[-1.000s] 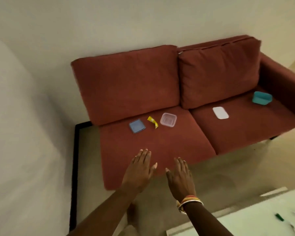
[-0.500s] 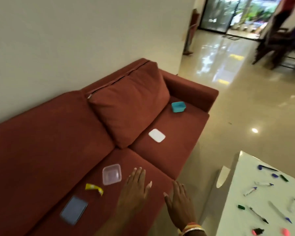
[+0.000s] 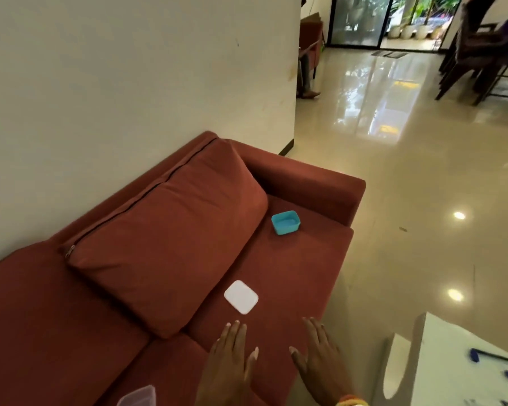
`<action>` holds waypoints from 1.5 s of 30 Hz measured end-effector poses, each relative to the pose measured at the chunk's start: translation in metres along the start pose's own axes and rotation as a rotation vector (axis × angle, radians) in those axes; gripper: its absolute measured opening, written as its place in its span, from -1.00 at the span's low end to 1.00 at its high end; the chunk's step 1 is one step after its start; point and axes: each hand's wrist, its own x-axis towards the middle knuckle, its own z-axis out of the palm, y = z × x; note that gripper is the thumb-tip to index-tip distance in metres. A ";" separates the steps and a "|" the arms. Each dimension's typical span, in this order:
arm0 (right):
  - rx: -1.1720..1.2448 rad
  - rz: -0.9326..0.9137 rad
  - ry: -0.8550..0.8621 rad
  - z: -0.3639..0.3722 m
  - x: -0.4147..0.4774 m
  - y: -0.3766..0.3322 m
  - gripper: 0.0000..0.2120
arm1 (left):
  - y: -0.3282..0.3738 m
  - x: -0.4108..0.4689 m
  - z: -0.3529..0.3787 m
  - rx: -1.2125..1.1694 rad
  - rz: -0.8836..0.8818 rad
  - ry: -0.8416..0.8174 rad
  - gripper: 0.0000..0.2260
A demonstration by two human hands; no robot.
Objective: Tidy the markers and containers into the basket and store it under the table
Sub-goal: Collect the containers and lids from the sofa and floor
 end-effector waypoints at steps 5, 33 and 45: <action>-0.214 -0.119 0.082 -0.082 0.096 0.041 -0.29 | 0.036 0.078 -0.015 0.000 -0.058 -0.049 -0.41; -0.469 -0.410 -0.400 -0.080 0.499 0.050 -0.25 | 0.033 0.433 0.069 -0.158 -0.423 -0.148 -0.43; -0.699 -0.582 -0.430 0.013 0.609 0.089 -0.53 | 0.013 0.529 0.170 -0.272 -0.566 -0.231 -0.42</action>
